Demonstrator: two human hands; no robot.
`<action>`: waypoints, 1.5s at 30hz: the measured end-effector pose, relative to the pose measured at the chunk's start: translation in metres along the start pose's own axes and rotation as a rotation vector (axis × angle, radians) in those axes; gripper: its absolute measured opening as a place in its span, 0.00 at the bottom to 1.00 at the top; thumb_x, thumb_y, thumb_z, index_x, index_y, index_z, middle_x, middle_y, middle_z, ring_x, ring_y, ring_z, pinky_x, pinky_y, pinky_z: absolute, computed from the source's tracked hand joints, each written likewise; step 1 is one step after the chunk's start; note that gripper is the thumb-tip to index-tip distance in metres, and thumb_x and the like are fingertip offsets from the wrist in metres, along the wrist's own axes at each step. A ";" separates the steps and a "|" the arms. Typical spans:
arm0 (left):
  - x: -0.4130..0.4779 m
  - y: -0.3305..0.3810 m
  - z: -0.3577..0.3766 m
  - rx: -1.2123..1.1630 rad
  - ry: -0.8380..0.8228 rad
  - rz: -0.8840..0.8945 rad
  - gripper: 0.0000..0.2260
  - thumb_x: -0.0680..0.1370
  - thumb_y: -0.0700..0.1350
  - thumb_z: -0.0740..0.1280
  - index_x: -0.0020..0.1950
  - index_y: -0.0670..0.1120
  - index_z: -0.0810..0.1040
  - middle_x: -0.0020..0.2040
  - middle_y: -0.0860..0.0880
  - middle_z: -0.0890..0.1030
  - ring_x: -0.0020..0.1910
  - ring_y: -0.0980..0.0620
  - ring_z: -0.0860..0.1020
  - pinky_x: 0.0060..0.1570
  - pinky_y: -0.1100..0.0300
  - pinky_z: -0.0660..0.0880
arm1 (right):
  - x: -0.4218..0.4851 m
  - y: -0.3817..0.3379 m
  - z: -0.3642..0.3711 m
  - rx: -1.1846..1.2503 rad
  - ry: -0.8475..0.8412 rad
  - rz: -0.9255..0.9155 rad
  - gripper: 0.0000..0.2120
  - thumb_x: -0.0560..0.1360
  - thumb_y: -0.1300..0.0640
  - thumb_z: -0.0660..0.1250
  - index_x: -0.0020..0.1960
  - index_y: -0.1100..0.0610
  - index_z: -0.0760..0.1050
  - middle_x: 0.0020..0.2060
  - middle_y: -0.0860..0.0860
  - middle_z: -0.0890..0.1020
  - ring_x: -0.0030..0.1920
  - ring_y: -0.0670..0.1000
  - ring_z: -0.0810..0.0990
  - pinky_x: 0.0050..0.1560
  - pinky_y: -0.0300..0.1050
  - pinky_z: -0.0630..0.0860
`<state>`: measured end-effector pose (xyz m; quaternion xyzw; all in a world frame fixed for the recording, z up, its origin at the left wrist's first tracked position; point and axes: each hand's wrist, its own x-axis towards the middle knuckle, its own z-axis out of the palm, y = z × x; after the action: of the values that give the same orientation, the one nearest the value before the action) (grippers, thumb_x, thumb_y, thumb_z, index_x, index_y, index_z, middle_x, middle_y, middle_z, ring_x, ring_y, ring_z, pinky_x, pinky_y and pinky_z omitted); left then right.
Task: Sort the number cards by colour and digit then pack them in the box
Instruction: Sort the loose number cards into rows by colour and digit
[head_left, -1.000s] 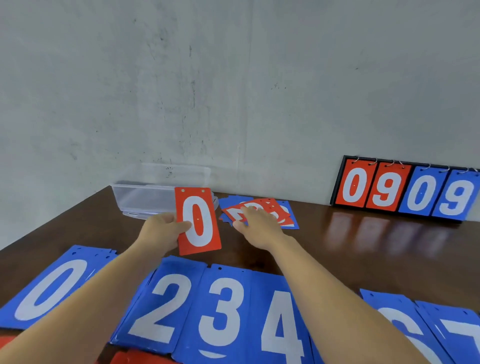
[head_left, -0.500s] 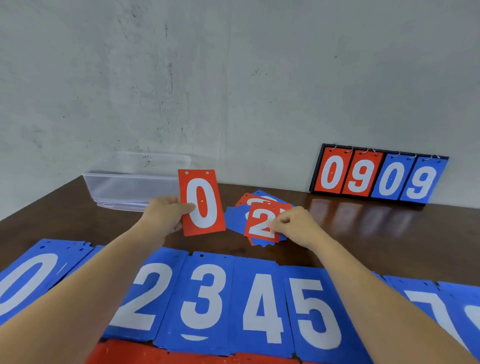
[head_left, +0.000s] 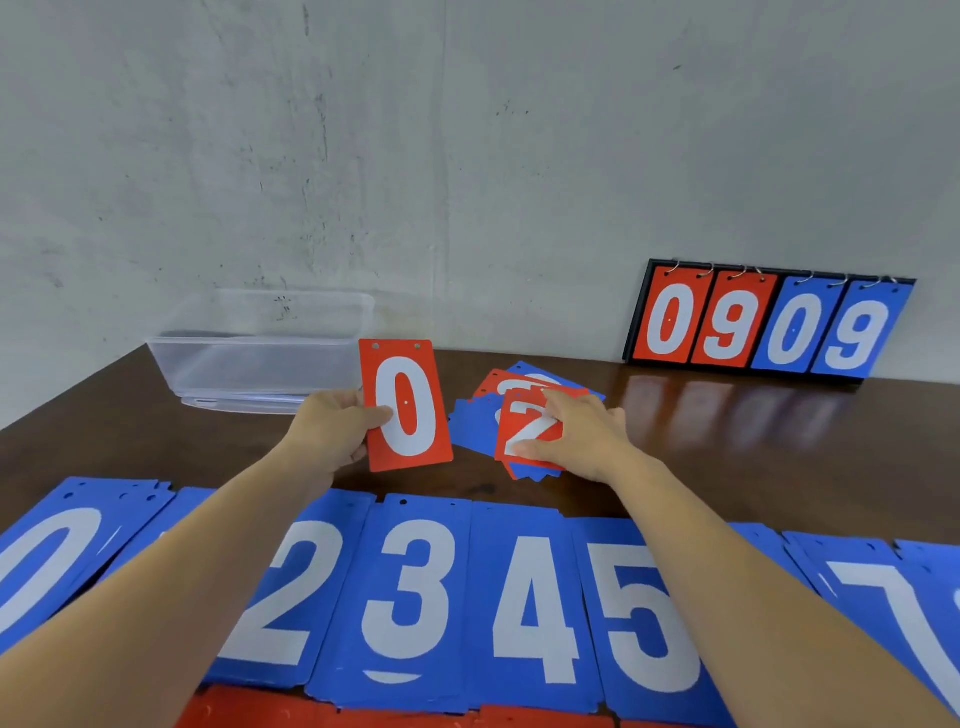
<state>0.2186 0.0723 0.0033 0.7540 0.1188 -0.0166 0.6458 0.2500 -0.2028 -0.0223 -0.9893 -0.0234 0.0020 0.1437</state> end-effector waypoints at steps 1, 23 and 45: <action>0.000 -0.001 0.000 -0.008 -0.006 -0.006 0.10 0.77 0.44 0.69 0.58 0.45 0.79 0.52 0.45 0.84 0.51 0.45 0.82 0.55 0.47 0.79 | -0.002 -0.004 -0.003 -0.008 0.014 -0.005 0.39 0.69 0.31 0.66 0.75 0.43 0.57 0.71 0.49 0.67 0.70 0.54 0.64 0.70 0.55 0.56; -0.069 0.023 -0.048 0.034 0.046 0.085 0.03 0.78 0.42 0.69 0.50 0.44 0.80 0.48 0.43 0.85 0.52 0.40 0.83 0.56 0.44 0.78 | -0.043 -0.045 -0.048 0.894 0.334 0.292 0.15 0.76 0.65 0.67 0.63 0.58 0.75 0.56 0.55 0.81 0.47 0.53 0.79 0.35 0.41 0.74; -0.158 -0.012 -0.175 -0.022 0.001 0.189 0.05 0.78 0.39 0.68 0.52 0.45 0.80 0.48 0.48 0.84 0.44 0.53 0.83 0.36 0.61 0.80 | -0.205 -0.175 -0.027 1.069 0.248 0.197 0.15 0.72 0.68 0.71 0.57 0.60 0.78 0.49 0.55 0.83 0.47 0.55 0.83 0.53 0.50 0.79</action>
<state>0.0406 0.2199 0.0482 0.7546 0.0475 0.0462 0.6528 0.0379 -0.0525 0.0524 -0.7692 0.0904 -0.0892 0.6263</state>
